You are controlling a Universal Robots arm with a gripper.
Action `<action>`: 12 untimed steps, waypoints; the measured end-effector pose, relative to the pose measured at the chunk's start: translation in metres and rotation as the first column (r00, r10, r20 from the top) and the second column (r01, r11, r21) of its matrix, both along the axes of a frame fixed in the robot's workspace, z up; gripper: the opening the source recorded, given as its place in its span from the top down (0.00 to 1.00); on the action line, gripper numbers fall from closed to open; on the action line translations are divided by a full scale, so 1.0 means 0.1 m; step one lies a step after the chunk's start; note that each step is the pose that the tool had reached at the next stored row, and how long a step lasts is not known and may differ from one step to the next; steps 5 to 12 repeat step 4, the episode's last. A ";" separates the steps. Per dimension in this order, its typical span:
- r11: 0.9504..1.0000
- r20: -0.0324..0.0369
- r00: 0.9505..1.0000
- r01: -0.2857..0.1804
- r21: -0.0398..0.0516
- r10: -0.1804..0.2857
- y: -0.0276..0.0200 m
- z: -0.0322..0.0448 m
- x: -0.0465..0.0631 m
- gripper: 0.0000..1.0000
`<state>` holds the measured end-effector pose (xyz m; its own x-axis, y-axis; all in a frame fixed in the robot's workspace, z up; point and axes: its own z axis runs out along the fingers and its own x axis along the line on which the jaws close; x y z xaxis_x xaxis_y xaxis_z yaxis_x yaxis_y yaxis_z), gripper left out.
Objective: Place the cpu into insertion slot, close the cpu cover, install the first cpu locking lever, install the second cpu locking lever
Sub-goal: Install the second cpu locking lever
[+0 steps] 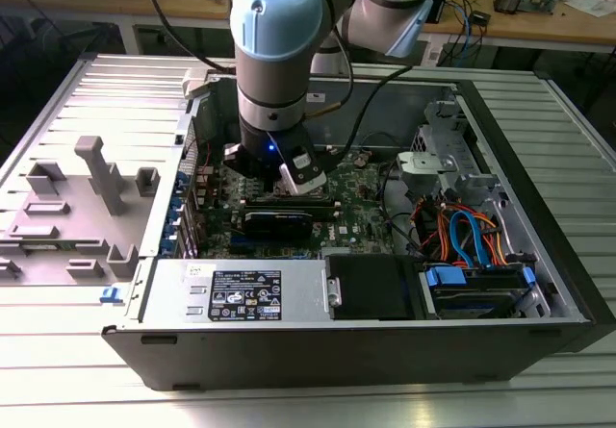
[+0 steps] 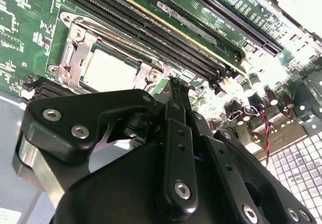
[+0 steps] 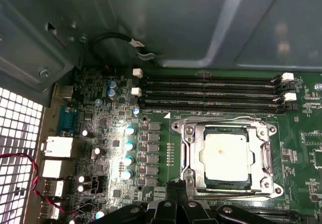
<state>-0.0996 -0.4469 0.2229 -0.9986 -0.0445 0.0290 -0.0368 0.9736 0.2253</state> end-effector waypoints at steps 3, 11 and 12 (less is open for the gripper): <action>1.000 0.000 1.000 0.000 0.000 0.000 0.000 0.000 0.00 0.89; 1.000 0.000 1.000 0.000 0.000 0.000 0.000 0.000 0.00 0.89; 1.000 0.000 1.000 0.000 0.000 0.000 0.000 0.000 0.00 0.89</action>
